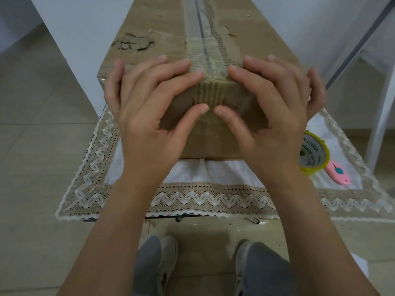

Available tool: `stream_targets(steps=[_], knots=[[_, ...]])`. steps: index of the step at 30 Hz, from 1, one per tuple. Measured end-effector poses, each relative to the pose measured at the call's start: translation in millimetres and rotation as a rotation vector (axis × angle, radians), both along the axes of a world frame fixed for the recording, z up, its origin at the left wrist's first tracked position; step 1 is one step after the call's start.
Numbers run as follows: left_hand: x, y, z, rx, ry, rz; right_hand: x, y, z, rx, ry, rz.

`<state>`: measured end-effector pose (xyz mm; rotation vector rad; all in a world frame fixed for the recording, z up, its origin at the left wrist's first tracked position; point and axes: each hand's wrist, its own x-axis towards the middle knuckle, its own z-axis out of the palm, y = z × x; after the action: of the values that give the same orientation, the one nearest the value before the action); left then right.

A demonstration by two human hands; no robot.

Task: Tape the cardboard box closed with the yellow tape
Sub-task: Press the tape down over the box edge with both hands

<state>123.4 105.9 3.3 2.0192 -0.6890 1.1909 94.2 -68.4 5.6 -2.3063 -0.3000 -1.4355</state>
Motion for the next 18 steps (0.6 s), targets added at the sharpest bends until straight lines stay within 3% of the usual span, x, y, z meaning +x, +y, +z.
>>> stream_targets(steps=[18], knots=[[-2.8, -1.7, -5.4, 0.064, -0.003, 0.066, -0.8, -1.8, -5.3, -0.112, 0.088, -0.057]])
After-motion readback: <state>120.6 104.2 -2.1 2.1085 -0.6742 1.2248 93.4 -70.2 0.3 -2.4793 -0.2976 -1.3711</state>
